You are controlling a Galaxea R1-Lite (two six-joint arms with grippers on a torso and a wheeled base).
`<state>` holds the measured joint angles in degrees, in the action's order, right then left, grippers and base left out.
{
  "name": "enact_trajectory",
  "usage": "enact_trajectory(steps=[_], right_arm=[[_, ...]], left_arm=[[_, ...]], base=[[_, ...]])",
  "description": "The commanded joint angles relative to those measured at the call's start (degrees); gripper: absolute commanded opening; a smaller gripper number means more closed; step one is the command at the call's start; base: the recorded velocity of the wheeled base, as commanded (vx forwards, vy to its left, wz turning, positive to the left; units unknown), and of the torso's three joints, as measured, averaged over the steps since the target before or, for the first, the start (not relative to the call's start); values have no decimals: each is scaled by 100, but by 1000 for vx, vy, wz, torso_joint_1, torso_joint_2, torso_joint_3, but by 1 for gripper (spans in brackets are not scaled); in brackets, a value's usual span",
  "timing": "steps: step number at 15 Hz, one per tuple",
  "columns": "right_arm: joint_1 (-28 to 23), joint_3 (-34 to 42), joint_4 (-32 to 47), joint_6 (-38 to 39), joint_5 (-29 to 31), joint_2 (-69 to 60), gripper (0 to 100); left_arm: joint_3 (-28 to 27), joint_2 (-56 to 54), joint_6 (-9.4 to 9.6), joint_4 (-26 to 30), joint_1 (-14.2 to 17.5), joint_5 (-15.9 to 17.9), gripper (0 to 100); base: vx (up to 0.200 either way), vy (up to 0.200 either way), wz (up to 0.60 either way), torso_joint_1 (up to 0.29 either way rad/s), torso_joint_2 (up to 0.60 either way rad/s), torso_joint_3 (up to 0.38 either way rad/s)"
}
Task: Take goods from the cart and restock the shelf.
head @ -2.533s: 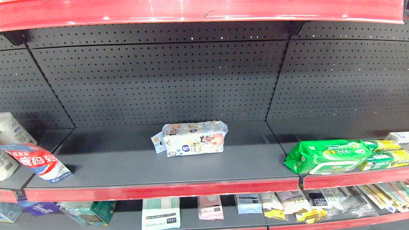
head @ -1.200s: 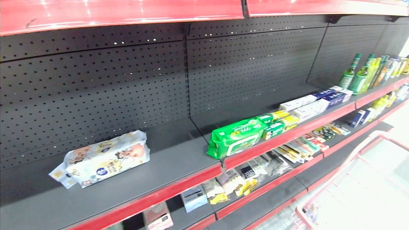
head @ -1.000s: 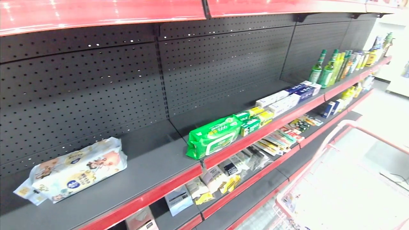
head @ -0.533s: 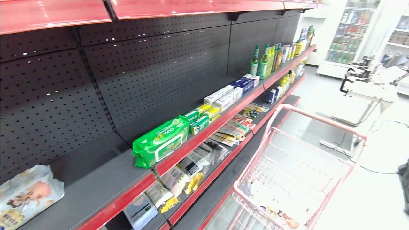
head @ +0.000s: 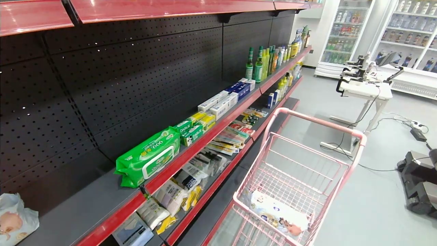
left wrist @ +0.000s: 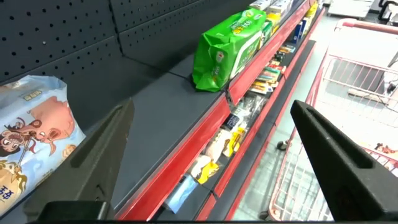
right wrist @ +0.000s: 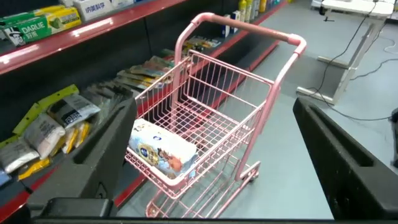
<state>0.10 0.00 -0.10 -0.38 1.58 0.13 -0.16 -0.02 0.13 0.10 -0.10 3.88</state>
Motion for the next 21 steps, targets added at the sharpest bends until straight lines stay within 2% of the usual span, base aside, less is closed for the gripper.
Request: enact_trajectory(steps=[1, 2, 3, 4, 5, 6, 7, 8, 9, 10, 11, 12, 13, 14, 15, 16, 17, 21], right_arm=[[8, 0, -8, 11, 0, 22, 100], [-27, -9, -25, 389, 70, 22, 100], [-19, -26, -25, 372, 96, -5, 100], [148, -1318, -78, 583, -53, 1156, 100], [175, -2417, -43, 1286, -9, 2175, 100], [219, -2804, 36, 1435, -44, 2571, 100], [166, -3103, 150, 864, 79, 3564, 100], [-203, -3278, 71, 671, 255, 4662, 100], [-590, -3533, -201, 934, 237, 6086, 100], [-555, -3700, -685, 1005, 228, 7369, 100], [-317, -3788, -781, 609, 44, 8055, 100], [-291, -3841, -781, 381, -123, 8336, 100], [-370, -3938, -816, -419, -809, 9110, 100], [-405, -4184, -843, -1149, -1196, 10015, 100], [-405, -4210, -843, -1193, -1204, 10068, 100], [-326, -4597, -834, -1738, -1389, 11087, 100], [-212, -4729, -834, -1931, -1574, 11483, 100], [78, -5036, -860, -2652, -1609, 12581, 100]], left_arm=[[7, 2, 4, -1, 1, -1, 100], [-2, 2, -5, -1, -8, -1, 100], [7, 2, -5, -1, 1, -1, 100], [7, 2, -5, -1, 1, -1, 100], [7, 2, -5, -1, 1, -1, 100], [7, 2, -5, -1, 1, -1, 100], [7, 2, -5, -1, 1, -1, 100], [-2, 2, -5, -1, 1, -1, 100], [-2, 2, 4, -1, 1, -1, 100], [-2, 2, 4, -1, 1, -1, 100], [-2, 2, 4, -1, 1, -1, 100], [-2, 2, 4, -1, 1, -1, 100], [7, 2, -5, -1, 1, -1, 100], [-2, 2, 4, -1, 1, -1, 100], [-2, 2, 4, -1, 1, -1, 100], [7, 2, 4, -1, 1, -1, 100], [-2, 2, 4, -1, 1, -1, 100], [-2, 2, -5, -1, 1, -1, 100]], base=[[0, 0, 0, 0, 0, 0], [0, 0, 0, 0, 0, 0], [0, 0, 0, 0, 0, 0], [0, 0, 0, 0, 0, 0], [0, 0, 0, 0, 0, 0], [0, 0, 0, 0, 0, 0], [0, 0, 0, 0, 0, 0], [0, 0, 0, 0, 0, 0], [0, 0, 0, 0, 0, 0], [0, 0, 0, 0, 0, 0], [0, 0, 0, 0, 0, 0], [0, 0, 0, 0, 0, 0], [0, 0, 0, 0, 0, 0], [0, 0, 0, 0, 0, 0], [0, 0, 0, 0, 0, 0], [0, 0, 0, 0, 0, 0], [0, 0, 0, 0, 0, 0], [0, 0, 0, 0, 0, 0]])
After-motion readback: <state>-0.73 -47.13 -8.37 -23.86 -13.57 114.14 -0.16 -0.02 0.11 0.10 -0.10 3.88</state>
